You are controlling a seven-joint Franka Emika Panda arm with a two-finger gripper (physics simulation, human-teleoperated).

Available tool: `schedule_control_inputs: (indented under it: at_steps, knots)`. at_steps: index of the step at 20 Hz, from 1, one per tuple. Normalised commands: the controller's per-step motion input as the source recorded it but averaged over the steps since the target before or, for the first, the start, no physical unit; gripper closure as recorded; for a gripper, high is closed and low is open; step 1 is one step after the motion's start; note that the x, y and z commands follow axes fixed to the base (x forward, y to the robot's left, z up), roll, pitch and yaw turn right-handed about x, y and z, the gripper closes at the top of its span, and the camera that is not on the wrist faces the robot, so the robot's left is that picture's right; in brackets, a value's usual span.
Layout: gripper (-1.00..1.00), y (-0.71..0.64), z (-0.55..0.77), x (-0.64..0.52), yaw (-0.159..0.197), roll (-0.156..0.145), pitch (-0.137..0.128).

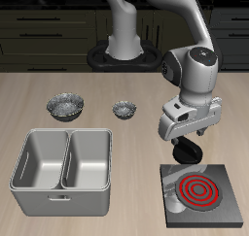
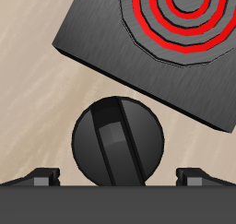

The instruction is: Turn off the stove and place the smallest bowl in the left side of the drainer and the medium bowl in the right side

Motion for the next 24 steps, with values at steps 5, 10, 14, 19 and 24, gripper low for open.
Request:
schedule_control_inputs:
  at_steps: [5,10,14,19,24]
  knots:
    - [-1.00,-0.01,-0.27,-0.09,0.044,0.032,0.030]
    - [-1.00,-0.03,-0.25,-0.03,0.046,0.037,0.022]
    - [1.00,-0.11,-0.11,-0.02,0.028,0.004,0.002]
    - [1.00,-0.20,0.00,0.06,-0.002,-0.018,0.006]
    - [1.00,-0.22,0.16,0.05,-0.033,-0.009,-0.004]
